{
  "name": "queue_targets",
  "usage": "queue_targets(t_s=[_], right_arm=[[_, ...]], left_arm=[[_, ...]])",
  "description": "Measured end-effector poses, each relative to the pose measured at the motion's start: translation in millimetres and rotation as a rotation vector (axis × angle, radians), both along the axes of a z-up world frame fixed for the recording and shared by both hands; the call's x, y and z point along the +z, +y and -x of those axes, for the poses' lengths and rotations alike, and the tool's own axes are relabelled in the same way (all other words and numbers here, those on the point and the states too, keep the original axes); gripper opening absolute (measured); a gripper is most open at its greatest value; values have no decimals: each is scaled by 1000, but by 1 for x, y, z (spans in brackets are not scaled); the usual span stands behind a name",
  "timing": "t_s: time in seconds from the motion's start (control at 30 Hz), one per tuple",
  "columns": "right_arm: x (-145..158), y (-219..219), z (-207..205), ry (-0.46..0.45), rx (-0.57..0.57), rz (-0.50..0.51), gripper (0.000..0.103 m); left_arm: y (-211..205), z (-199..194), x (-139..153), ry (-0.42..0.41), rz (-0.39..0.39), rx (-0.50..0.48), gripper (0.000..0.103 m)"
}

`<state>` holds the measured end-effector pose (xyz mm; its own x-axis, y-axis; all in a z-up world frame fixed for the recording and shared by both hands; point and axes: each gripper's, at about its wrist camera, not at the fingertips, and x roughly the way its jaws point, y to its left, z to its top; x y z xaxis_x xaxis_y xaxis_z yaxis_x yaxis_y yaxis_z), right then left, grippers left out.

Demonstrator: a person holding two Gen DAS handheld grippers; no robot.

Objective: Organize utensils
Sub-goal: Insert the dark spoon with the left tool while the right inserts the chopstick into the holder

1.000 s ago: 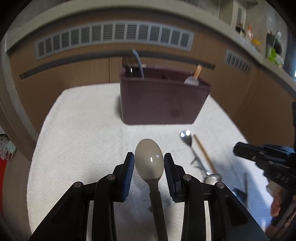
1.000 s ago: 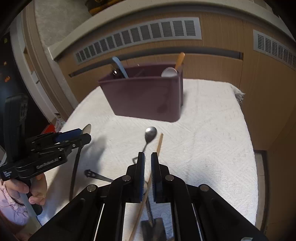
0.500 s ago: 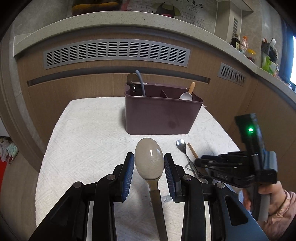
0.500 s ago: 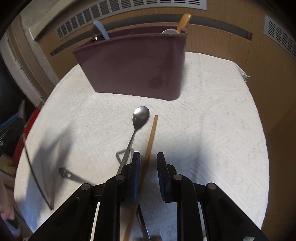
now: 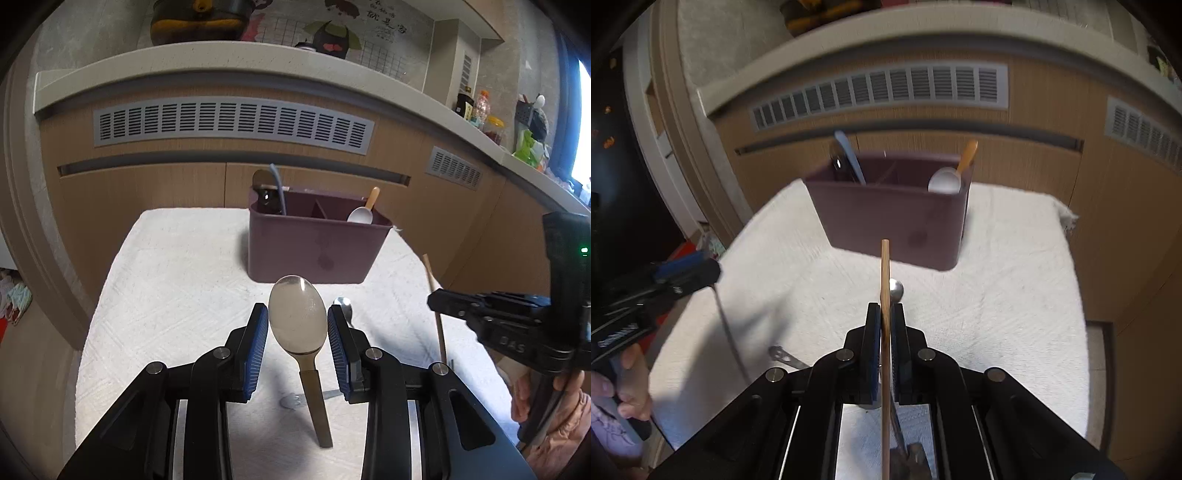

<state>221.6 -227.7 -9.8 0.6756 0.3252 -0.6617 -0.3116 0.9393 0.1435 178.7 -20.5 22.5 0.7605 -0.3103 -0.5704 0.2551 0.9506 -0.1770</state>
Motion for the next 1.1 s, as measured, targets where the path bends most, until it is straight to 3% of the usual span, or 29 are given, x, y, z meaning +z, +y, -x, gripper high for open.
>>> queue_targets(t_s=[0.3,0.9,1.1], right_arm=[[35,1,26,-102,16,-25,4],[43,-2,28,-116,16,-25,4],[68,-4,20,-173,17,-39,4]], left_arm=[[-8,15,23,-50,-19,-19,34],[-10,13,35,-72,-34,-27,33],[-14,-4,74,-167,-48,-38,33]])
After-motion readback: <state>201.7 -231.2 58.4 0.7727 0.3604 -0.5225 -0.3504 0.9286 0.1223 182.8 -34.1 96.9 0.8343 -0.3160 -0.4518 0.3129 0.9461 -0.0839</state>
